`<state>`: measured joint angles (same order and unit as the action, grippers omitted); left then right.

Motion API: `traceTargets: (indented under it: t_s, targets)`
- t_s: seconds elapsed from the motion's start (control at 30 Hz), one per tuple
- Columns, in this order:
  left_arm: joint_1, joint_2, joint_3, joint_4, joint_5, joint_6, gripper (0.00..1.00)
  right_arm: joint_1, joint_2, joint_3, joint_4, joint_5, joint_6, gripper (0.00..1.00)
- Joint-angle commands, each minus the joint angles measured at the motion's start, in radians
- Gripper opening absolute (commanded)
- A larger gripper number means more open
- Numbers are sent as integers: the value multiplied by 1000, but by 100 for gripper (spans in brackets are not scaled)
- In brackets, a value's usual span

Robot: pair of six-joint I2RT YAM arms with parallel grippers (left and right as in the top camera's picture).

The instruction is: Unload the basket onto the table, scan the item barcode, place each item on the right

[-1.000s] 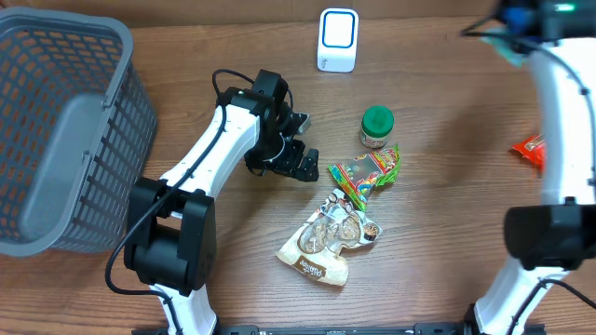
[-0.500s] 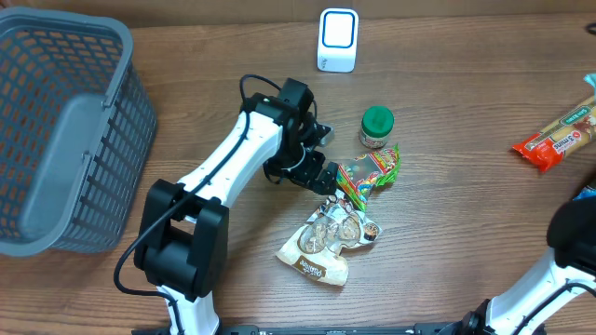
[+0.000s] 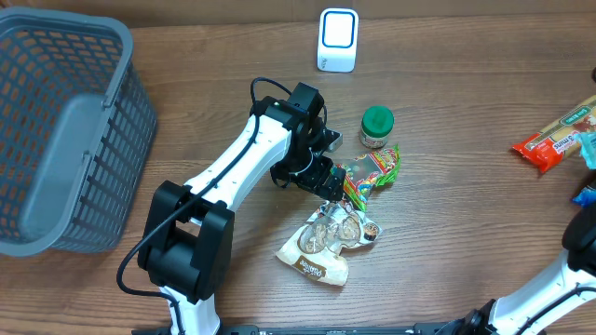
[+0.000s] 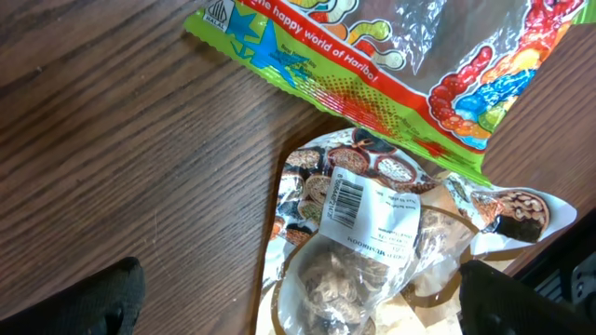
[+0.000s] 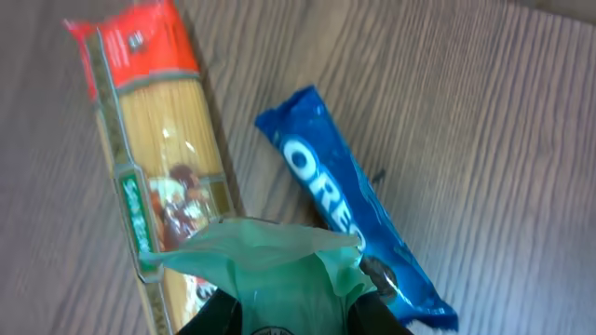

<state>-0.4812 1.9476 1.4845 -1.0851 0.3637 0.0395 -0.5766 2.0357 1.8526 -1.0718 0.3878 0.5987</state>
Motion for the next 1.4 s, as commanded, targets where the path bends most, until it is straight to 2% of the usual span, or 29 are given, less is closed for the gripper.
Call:
traceTargets:
  t_s: [0.0,0.03,0.07,0.13,0.2,0.33,0.53,0.7,0.83,1.0,1.17,1.37]
  targets:
    - [-4,9,14,3,14,-29,100,-16,-14,11,16,-14,2,31]
    - [-4,9,14,8,14,-31,100,-19,-14,11,18,-31,-1,57]
    - [-4,9,14,11,14,-36,100,-19,-14,11,22,-52,-5,71]
    - [-4,9,14,21,14,-37,100,-19,-14,12,40,-99,-36,86]
    - [-4,8,15,32,11,-37,100,-18,-16,12,58,-144,-53,93]
    - [-3,2,19,24,-26,-37,100,-17,-50,13,77,-238,-78,96]
    - [-3,-52,19,-26,-77,-24,100,4,-203,13,80,-393,-110,97]
    - [-16,-121,18,-132,-80,18,100,73,-358,13,60,-409,-114,97]
    - [-56,-151,0,-162,-84,44,100,168,-448,13,48,-409,-129,97]
    - [-126,-164,-88,-146,-83,44,100,264,-521,13,14,-389,-142,97]
    - [-196,-236,-208,-87,-89,36,100,280,-560,12,-21,-391,-155,97]
    - [-240,-323,-304,-45,-227,-26,100,280,-583,12,-45,-447,-156,97]
